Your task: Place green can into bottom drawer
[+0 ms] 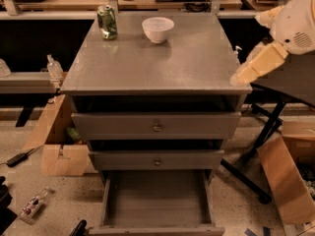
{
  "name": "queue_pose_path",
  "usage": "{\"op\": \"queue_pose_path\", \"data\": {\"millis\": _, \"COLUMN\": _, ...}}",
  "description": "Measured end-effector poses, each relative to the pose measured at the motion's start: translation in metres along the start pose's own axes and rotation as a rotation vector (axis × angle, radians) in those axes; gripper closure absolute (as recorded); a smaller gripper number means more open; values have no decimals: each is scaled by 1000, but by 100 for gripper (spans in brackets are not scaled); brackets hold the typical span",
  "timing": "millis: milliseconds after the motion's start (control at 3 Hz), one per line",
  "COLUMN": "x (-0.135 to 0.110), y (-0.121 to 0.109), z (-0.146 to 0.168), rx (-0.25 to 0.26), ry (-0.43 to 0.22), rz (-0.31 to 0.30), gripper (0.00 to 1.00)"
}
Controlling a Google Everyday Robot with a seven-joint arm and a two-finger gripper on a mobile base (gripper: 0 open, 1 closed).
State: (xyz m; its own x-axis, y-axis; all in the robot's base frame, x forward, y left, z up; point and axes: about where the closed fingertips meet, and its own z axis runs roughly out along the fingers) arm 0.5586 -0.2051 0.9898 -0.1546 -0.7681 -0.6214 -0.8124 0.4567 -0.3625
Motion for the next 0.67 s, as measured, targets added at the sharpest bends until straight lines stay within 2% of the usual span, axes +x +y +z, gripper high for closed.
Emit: {"op": "queue_pose_path", "data": {"millis": 667, "x": -95, "y": -82, "z": 37, "rx": 160, "ry": -472, "rz": 92, "gripper": 0}}
